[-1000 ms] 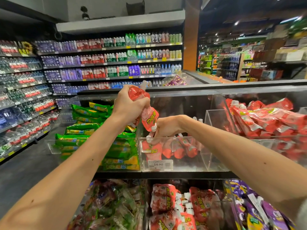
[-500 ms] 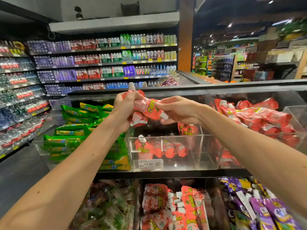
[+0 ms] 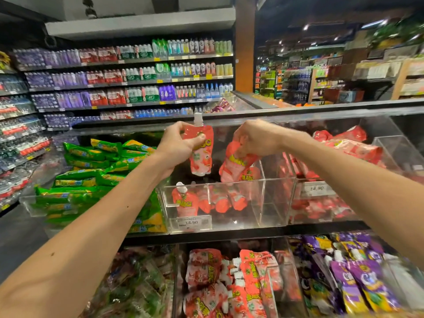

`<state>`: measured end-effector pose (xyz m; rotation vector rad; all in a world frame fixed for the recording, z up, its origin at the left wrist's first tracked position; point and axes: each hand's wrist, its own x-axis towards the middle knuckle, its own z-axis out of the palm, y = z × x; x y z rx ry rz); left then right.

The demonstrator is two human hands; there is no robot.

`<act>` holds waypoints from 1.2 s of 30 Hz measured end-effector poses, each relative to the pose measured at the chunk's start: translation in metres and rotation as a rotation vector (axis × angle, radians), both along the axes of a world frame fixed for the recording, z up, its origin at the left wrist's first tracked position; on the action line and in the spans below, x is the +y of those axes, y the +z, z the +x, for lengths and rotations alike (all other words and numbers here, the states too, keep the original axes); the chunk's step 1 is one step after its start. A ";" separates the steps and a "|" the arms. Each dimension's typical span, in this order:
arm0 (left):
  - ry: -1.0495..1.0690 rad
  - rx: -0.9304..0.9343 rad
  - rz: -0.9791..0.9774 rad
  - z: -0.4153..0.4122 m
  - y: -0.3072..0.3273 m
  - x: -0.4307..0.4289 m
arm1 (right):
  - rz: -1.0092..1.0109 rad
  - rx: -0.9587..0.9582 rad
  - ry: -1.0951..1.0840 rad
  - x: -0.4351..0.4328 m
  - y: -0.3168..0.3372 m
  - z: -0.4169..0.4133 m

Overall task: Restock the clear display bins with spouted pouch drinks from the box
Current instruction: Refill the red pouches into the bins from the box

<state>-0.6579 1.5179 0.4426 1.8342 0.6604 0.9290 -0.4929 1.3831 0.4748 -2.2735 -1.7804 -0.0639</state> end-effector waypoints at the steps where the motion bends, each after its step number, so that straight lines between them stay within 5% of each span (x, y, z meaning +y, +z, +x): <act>1: -0.010 0.061 0.072 0.003 -0.002 0.002 | -0.038 -0.046 0.009 0.004 -0.005 -0.001; 9: -0.138 0.550 0.470 0.006 -0.024 0.006 | -0.283 -0.193 0.103 0.035 -0.039 -0.013; 21: -0.338 0.983 0.302 0.007 -0.024 0.018 | -0.445 0.150 0.108 0.052 -0.054 -0.013; 29: -0.434 1.097 0.265 0.004 -0.011 0.018 | -0.402 0.272 0.007 0.037 -0.053 -0.015; 36: -0.316 0.885 0.350 -0.013 -0.016 0.008 | -0.299 0.293 -0.085 0.025 -0.046 -0.032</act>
